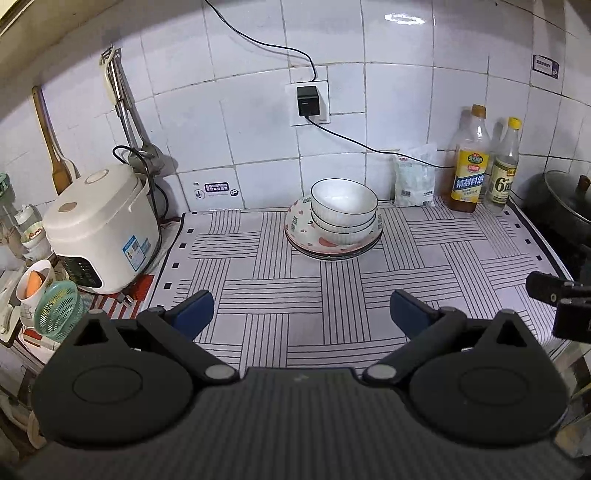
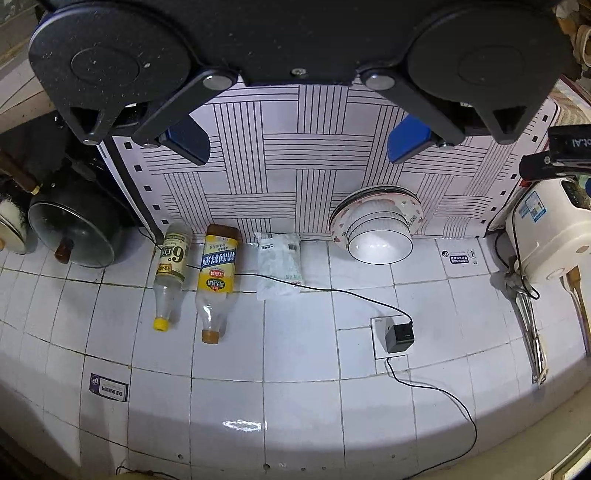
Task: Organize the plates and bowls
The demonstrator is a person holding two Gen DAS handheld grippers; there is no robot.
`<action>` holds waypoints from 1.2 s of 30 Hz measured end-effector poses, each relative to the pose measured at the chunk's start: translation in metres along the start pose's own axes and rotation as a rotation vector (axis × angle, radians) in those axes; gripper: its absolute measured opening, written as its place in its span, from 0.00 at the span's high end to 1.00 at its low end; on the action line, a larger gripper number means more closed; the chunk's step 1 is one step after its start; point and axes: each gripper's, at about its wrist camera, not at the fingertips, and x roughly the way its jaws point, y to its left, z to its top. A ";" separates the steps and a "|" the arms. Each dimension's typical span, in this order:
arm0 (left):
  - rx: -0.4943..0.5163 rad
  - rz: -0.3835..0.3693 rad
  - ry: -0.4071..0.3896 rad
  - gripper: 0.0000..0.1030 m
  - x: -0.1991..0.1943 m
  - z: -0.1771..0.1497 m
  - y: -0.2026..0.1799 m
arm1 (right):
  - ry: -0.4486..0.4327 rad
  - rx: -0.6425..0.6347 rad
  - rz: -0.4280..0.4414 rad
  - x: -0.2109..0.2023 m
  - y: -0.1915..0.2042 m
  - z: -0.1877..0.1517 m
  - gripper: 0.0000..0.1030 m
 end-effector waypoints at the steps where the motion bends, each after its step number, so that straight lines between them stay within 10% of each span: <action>1: -0.003 -0.003 -0.001 0.00 0.000 -0.002 0.000 | -0.003 -0.004 -0.004 0.000 0.000 -0.001 0.00; 36: -0.029 0.011 0.012 0.00 0.006 -0.002 0.005 | 0.008 -0.032 -0.042 0.010 0.006 -0.011 0.00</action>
